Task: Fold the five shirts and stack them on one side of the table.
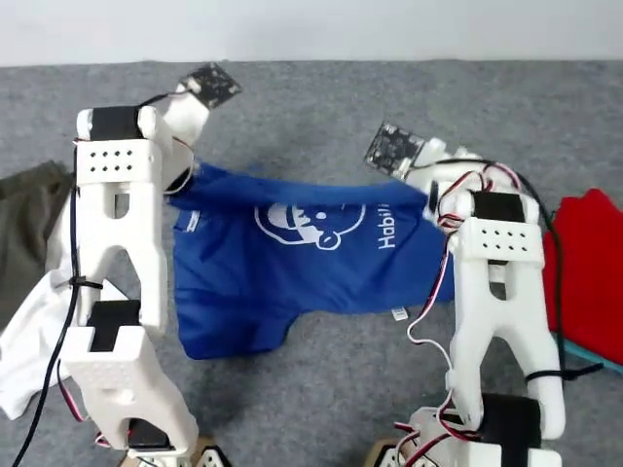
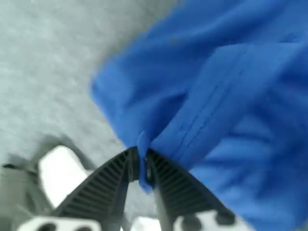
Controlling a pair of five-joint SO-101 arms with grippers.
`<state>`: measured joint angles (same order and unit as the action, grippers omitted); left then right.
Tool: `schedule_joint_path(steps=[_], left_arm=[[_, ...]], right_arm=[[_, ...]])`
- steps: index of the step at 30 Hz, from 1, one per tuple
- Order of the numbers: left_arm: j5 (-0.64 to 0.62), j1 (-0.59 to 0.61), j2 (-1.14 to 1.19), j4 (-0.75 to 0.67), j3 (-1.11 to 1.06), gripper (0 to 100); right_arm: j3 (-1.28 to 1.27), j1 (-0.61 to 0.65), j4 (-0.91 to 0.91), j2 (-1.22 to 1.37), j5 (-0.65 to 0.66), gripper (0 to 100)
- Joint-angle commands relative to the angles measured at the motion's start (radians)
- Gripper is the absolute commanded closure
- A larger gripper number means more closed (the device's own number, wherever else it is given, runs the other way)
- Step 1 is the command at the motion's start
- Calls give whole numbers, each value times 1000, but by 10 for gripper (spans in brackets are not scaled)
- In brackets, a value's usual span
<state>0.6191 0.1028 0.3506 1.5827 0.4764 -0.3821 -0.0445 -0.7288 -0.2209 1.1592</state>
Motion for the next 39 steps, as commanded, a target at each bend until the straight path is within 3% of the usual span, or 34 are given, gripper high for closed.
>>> schedule_joint_path(steps=[1,5,9,16,24,28,35,39], left_arm=[[-44,-3,-41,-152,47,986],[-44,-15,-37,-288,47,986],[-44,-14,-35,-450,44,985],[-43,17,-32,-740,42,985],[55,64,-52,-760,64,985],[55,92,-141,-687,170,985],[55,43,-311,-522,325,985],[55,9,-393,-474,389,985]], right_arm=[[26,-30,361,41,9,988],[72,-31,736,173,77,988],[149,-50,918,328,144,988],[334,-73,957,532,146,988],[578,-61,947,713,143,988],[603,-82,773,584,141,988],[603,-101,191,188,66,988],[603,-101,-42,15,66,988]])
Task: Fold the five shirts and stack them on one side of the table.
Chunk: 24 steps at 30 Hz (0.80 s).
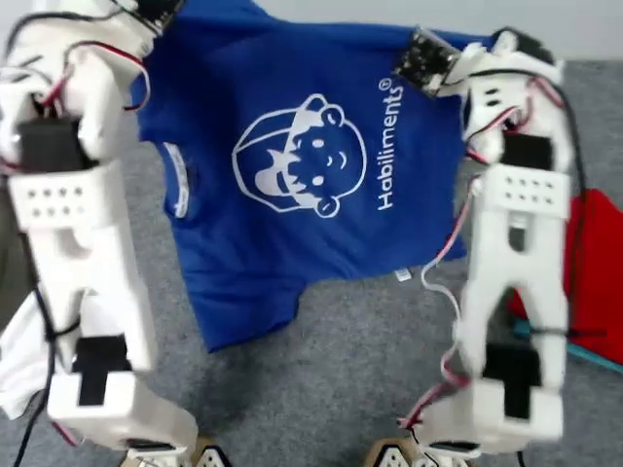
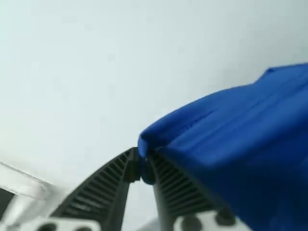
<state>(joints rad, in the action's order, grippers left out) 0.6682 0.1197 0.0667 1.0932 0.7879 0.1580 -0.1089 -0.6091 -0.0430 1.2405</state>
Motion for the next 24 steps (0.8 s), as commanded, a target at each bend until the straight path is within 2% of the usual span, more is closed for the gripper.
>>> schedule_joint_path(steps=[1,5,10,24], left_arm=[[6,-14,-126,21,85,985],[8,-23,-192,69,114,985],[8,-25,-269,150,117,985],[11,-25,-493,127,117,985]], right_arm=[[63,-36,-203,-199,-15,988],[63,-61,-334,-325,-15,988],[61,-94,-415,-443,-15,988],[61,-97,-409,-696,11,988]])
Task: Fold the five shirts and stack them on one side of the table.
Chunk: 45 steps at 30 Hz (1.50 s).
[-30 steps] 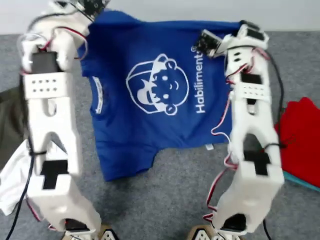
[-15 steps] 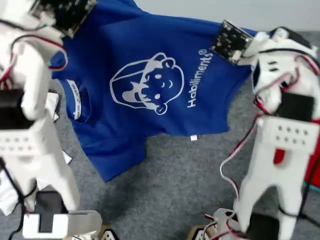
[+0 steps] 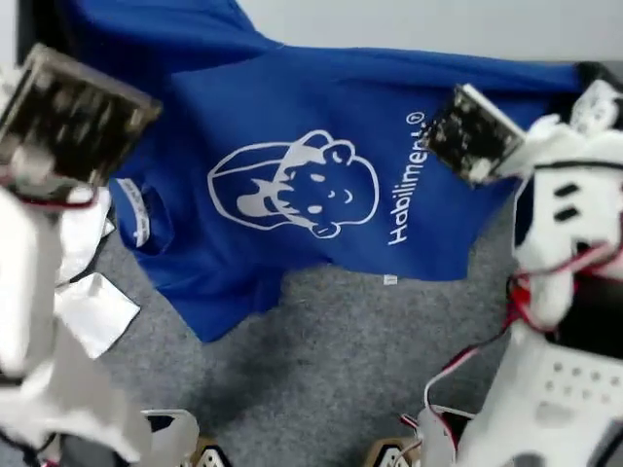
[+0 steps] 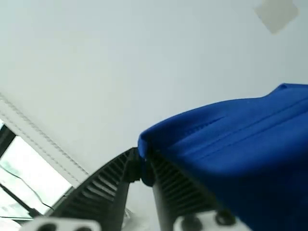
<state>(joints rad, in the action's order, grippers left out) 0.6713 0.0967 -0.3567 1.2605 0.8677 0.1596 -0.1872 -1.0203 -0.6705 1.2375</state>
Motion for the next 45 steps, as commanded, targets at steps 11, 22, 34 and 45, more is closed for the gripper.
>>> schedule_joint_path(steps=[11,22,34,45], left_arm=[[9,2,20,-40,-147,985],[5,28,457,-457,-430,985],[9,15,815,-1097,-426,985],[9,0,893,-1386,-426,985]], right_arm=[[54,8,-189,99,43,988],[60,24,137,704,-15,988],[60,45,713,1010,-18,988],[61,41,1078,1095,-18,988]])
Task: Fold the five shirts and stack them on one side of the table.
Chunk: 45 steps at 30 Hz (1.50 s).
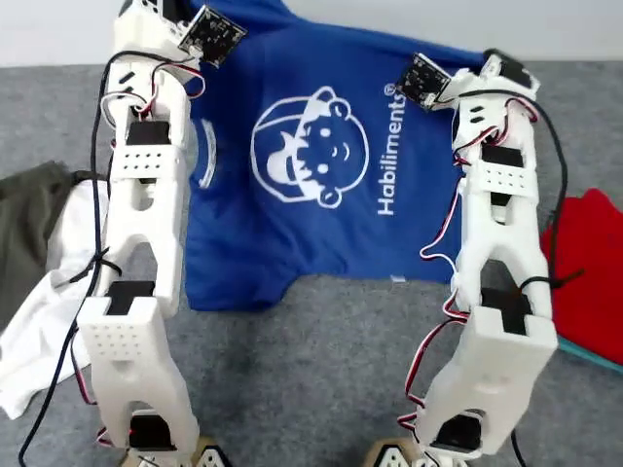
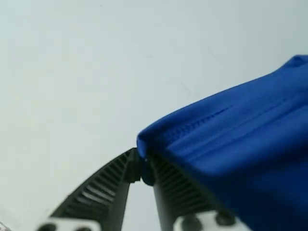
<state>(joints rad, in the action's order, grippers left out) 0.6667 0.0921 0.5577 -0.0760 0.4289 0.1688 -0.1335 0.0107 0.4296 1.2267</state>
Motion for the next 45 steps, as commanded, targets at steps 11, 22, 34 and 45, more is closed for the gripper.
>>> schedule_joint_path(steps=[11,22,34,45], left_arm=[[57,-11,-32,95,-38,985],[124,14,-201,919,-36,985],[272,5,-310,1646,-38,985],[293,38,-224,1754,-39,985]], right_arm=[[51,-5,-186,-28,8,988],[48,-8,-923,-229,32,988],[48,-12,-1422,-348,35,988],[44,-13,-1569,-311,35,983]])
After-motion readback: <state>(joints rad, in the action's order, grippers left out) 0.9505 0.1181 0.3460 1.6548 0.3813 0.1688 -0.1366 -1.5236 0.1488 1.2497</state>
